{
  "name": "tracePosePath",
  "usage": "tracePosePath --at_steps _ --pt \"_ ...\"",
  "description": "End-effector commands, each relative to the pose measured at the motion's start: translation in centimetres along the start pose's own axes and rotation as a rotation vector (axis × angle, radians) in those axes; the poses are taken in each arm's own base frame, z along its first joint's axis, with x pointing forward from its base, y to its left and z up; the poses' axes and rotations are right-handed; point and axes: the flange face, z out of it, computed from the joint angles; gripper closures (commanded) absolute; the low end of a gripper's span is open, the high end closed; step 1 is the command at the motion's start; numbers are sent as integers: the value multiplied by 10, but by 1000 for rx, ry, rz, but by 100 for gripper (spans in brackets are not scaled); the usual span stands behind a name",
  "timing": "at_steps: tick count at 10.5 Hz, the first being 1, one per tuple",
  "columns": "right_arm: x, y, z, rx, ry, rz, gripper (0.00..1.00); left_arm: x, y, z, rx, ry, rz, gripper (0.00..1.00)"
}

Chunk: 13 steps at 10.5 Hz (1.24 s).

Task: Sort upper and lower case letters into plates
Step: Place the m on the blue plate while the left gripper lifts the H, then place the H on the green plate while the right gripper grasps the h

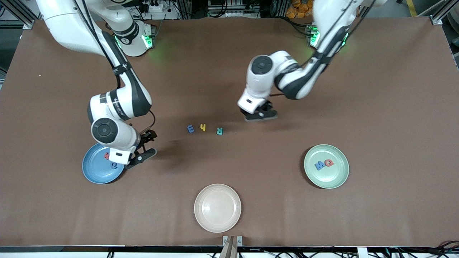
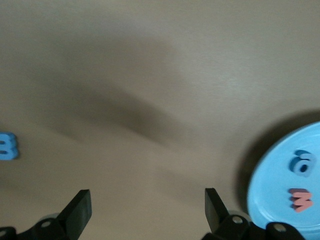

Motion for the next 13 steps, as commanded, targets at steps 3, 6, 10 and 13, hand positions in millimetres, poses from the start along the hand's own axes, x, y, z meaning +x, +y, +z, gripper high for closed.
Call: tracePosePath --at_steps 3,6,10,13 --pt "20 -137 9 -14 35 152 0 106 -129 -5 63 45 93 100" --pt "29 -196 40 -12 72 271 0 145 -182 -7 93 65 106 100" --pt "17 -218 79 -1 77 329 0 171 -219 7 110 61 100 100" --pt "16 -225 81 72 72 380 0 193 -241 -6 123 91 165 45"
